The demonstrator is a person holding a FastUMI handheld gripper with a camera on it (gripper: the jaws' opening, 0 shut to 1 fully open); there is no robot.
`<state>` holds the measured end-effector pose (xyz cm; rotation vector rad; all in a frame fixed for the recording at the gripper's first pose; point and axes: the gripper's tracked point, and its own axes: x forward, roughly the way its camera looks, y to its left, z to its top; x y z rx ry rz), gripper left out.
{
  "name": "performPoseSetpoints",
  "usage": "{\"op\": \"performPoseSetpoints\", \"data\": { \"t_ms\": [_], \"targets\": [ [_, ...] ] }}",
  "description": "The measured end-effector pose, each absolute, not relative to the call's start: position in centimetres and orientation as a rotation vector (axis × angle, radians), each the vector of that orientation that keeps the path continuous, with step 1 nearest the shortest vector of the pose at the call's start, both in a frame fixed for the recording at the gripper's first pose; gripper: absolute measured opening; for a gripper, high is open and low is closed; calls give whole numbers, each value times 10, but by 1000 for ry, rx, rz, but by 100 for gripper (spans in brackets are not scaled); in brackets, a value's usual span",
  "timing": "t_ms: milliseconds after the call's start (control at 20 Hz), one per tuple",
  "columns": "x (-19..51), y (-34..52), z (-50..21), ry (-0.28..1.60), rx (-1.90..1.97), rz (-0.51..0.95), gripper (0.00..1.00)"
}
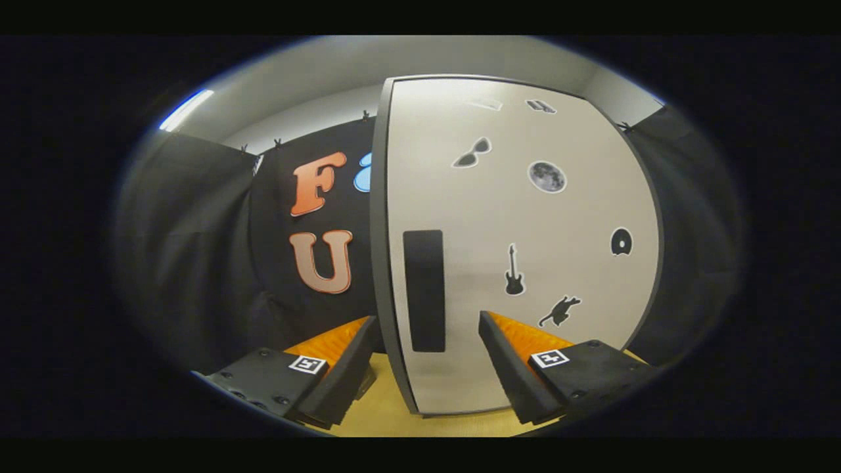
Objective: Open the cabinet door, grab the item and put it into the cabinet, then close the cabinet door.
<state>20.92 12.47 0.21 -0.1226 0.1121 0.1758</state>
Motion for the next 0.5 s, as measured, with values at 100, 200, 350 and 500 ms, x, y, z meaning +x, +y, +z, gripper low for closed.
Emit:
{"op": "performPoseSetpoints", "data": {
  "t_ms": [100, 200, 350, 500],
  "targets": [
    [218, 128, -6, 131, -118, 161, 98],
    [228, 126, -13, 145, -99, 141, 96],
    [242, 124, -20, 163, -66, 127, 93],
    [248, 119, -17, 143, -84, 92, 83]
  ]
}}
